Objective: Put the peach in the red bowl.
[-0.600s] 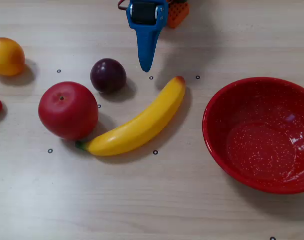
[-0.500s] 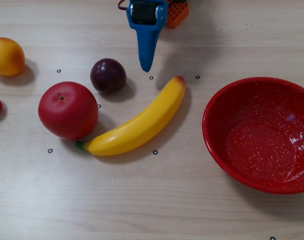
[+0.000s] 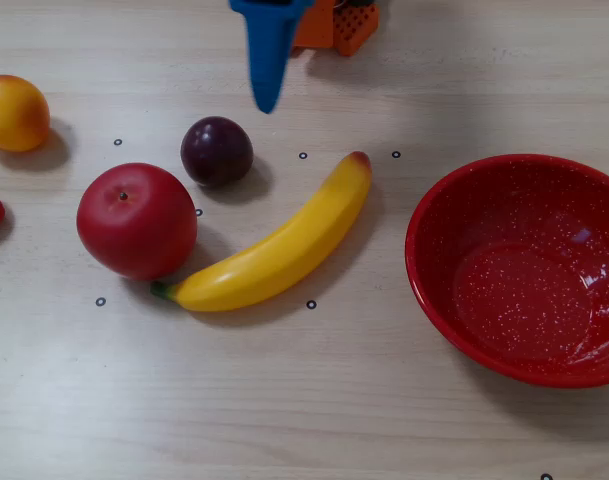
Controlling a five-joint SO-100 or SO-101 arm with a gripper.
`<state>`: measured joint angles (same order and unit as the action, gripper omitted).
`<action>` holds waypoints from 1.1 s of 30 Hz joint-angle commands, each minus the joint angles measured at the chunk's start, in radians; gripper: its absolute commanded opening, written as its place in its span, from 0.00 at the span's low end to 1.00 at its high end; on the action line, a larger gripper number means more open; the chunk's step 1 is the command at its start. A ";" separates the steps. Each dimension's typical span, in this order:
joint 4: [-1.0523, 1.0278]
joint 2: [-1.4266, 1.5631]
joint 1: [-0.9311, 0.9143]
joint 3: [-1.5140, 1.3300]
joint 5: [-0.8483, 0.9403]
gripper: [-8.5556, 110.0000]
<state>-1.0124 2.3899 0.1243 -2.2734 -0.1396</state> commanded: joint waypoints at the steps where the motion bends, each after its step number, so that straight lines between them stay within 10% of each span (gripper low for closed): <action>1: -0.048 -0.069 0.060 0.193 -0.066 0.07; 11: -0.445 -0.543 0.379 0.890 -0.229 0.07; 22: -0.695 -1.022 0.792 1.410 -0.854 0.07; 33: -0.845 -1.290 1.045 1.694 -1.261 0.42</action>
<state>-1.7856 1.0677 1.1275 -0.6642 -1.3254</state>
